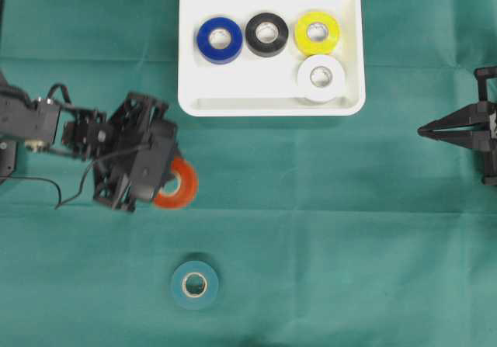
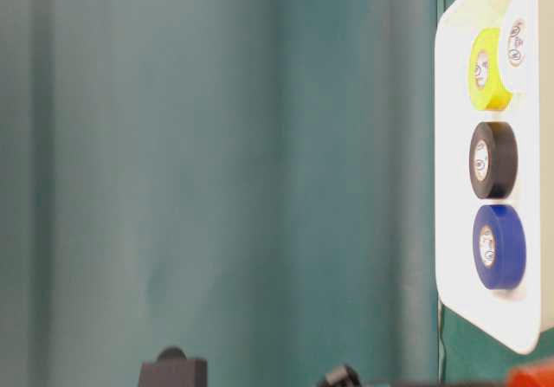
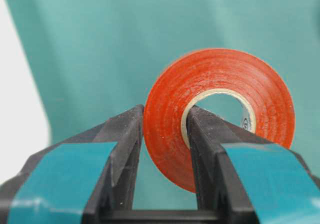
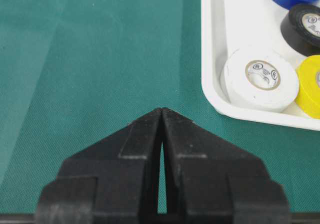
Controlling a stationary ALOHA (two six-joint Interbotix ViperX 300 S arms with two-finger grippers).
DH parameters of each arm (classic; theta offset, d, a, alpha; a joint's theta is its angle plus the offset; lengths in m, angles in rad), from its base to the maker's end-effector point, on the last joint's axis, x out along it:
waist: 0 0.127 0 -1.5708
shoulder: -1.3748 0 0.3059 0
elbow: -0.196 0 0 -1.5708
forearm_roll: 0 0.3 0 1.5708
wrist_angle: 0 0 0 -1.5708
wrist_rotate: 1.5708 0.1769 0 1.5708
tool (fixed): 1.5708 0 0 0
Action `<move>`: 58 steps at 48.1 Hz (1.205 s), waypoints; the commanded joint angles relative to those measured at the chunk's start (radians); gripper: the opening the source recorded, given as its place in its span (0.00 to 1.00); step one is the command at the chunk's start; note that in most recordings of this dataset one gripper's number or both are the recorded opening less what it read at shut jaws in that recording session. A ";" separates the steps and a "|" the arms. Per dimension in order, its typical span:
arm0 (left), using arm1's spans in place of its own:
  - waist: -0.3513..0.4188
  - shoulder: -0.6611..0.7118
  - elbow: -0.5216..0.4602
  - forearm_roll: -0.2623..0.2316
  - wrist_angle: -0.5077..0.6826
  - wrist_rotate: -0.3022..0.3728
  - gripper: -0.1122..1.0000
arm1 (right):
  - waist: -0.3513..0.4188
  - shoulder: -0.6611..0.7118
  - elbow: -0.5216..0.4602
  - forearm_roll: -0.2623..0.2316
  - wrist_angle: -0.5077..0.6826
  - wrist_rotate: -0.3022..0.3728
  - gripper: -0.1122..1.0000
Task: Put the tape into the white case with the left arm.
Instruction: 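Carry the orange roll into the tray below the blue roll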
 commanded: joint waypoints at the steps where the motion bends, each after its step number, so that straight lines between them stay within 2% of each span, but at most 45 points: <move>1: 0.051 -0.021 -0.032 0.002 -0.026 0.021 0.32 | 0.000 0.006 -0.011 0.000 -0.011 0.002 0.02; 12: 0.186 0.002 -0.048 0.000 -0.078 0.071 0.32 | 0.000 0.006 -0.009 0.000 -0.009 0.002 0.02; 26: 0.314 0.067 -0.095 0.000 -0.137 0.071 0.32 | 0.000 0.006 -0.011 0.000 -0.009 0.002 0.02; 44: 0.351 0.190 -0.175 0.000 -0.147 0.075 0.32 | 0.000 0.006 -0.011 0.000 -0.011 0.002 0.02; 58: 0.368 0.213 -0.201 0.000 -0.146 0.075 0.32 | 0.000 0.006 -0.009 0.000 -0.012 0.002 0.02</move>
